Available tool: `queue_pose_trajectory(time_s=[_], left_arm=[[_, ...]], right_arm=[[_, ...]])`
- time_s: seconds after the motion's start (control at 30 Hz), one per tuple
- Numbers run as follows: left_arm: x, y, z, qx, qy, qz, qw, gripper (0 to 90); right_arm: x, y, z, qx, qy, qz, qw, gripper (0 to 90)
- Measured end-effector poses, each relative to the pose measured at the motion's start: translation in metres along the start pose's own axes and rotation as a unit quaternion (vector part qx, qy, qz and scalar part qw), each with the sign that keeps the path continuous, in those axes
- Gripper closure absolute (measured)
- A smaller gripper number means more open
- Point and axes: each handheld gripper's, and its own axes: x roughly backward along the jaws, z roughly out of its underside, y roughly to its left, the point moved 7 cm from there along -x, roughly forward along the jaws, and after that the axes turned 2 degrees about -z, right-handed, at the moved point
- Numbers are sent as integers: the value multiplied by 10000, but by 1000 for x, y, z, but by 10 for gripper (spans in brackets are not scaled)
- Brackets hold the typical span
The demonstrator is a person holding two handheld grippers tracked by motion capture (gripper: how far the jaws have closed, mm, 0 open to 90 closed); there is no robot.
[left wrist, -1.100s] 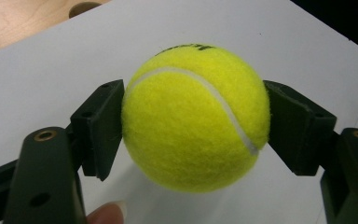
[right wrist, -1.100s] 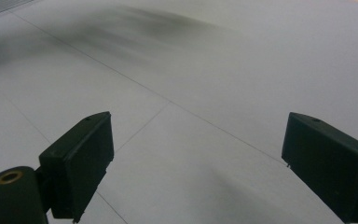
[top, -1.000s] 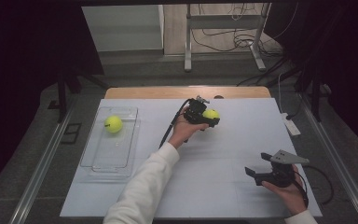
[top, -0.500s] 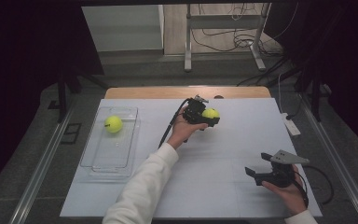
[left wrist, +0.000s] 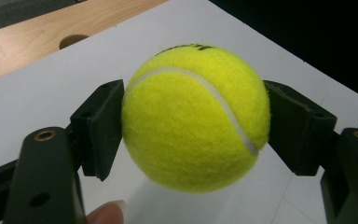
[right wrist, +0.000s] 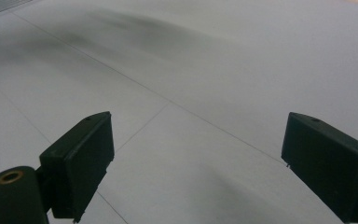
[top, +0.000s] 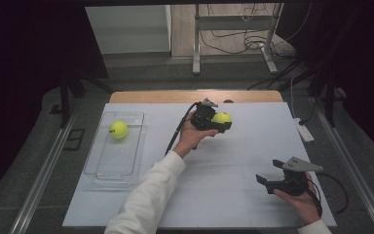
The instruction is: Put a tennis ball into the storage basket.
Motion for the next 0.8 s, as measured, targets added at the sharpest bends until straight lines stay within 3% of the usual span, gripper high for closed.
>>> queue_pose_trajectory(time_s=[0.8], left_arm=[[38,-1,4,-57,-258,25,9996,266]], right_arm=[[0,0,1,3,40,43,10000,95]])
